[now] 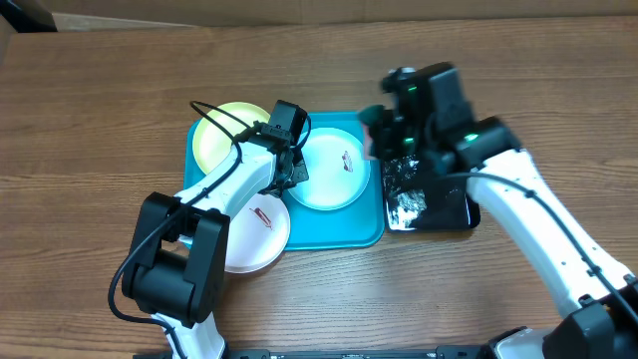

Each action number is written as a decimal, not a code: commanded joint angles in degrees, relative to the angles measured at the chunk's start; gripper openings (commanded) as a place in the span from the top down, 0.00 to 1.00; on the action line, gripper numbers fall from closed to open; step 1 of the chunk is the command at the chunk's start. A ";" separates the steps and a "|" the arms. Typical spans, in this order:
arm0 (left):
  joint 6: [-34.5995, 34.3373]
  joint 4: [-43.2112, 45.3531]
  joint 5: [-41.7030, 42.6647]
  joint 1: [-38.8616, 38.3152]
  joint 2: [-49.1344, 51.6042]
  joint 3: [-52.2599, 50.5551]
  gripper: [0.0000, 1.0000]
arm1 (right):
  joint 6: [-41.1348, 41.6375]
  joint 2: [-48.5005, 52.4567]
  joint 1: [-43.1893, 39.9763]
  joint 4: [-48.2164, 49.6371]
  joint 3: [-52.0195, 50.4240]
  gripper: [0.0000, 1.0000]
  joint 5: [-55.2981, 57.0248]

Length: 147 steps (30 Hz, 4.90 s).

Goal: Clean dirty plates on tray and stack at the side
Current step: 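Carry the sponge to the light-blue plate and scrub its surface, then move the sponge back over the black tray with the right gripper, then bring the sponge back to the light-blue plate and scrub the smear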

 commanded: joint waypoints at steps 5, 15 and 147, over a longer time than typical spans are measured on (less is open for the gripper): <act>-0.52 -0.42 -2.03 0.68 -0.35 -0.48 0.96 | -0.46 8.17 8.87 6.62 1.01 0.96 20.37; -0.52 -0.39 -2.01 0.68 -0.35 -0.48 0.96 | -0.42 19.37 9.70 9.92 1.01 0.96 24.48; 0.98 -0.48 -2.21 0.61 -0.35 -0.48 0.96 | 15.69 33.22 -1.92 23.17 -0.79 0.96 -44.74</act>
